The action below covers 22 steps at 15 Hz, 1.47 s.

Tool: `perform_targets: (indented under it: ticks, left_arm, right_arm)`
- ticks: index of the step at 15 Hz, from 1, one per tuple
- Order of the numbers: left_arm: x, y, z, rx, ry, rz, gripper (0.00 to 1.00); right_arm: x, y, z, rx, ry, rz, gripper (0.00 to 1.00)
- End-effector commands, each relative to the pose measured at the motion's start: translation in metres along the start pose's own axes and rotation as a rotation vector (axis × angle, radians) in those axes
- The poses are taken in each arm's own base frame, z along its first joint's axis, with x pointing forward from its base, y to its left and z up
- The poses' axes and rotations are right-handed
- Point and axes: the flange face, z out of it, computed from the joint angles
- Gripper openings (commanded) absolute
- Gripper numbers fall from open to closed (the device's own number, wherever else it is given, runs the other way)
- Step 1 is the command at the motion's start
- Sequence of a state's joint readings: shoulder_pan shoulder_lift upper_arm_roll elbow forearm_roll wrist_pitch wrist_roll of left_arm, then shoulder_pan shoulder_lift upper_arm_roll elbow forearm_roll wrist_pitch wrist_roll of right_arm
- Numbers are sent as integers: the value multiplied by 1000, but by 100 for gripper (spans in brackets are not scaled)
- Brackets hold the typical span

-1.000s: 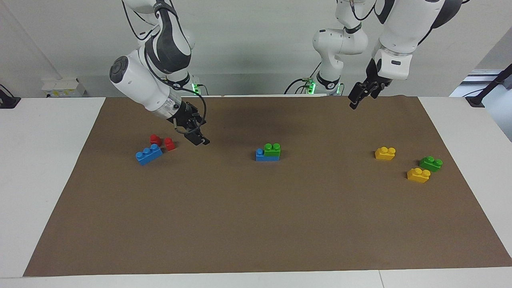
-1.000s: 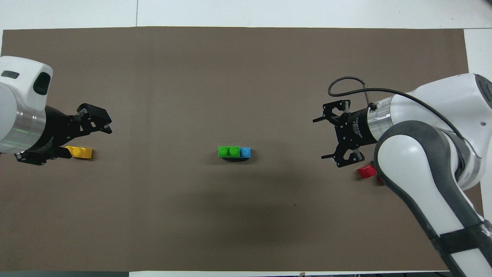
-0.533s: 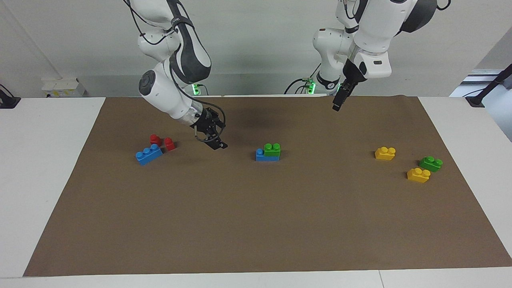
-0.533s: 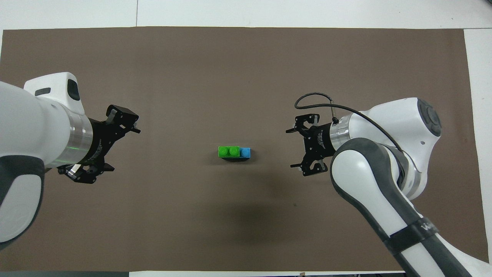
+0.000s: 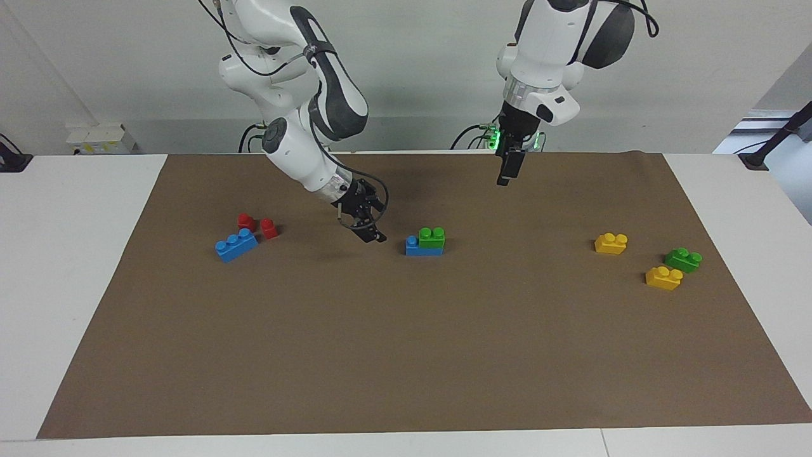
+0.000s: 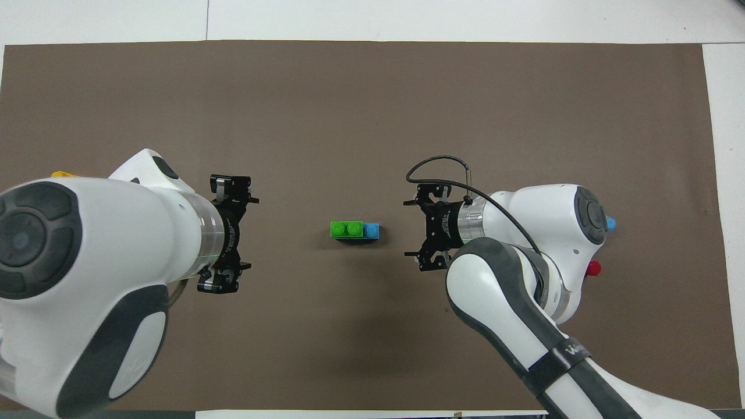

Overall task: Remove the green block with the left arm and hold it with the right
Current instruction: 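Grasp the green end with the left gripper while the right gripper grasps blue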

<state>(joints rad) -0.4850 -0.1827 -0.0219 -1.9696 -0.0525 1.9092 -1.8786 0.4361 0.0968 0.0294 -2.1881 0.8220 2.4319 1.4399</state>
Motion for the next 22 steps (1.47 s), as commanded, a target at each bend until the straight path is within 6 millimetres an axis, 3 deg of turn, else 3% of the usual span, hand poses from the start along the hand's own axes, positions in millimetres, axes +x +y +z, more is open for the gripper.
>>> perform_targets:
  ticks: [1,5,11,17,22]
  left_arm:
    - [-8,-6,19,-9,-21,-81,100]
    - [-37,6,64,13,-17,-188,100]
    - [-57,27,113,2,-16,-266,100]
    - [-70,31,147,4,-8,-300,100]
    - [-86,23,160,1,-7,-305,100]
  right_arm:
    - [4,4,23,27,18,35,100]
    - [9,2,49,41,29,55,100]
    - [-3,9,85,63,55,31,100]
    - [-16,10,102,81,51,23,100]
    - [-16,13,112,106,59,28,99]
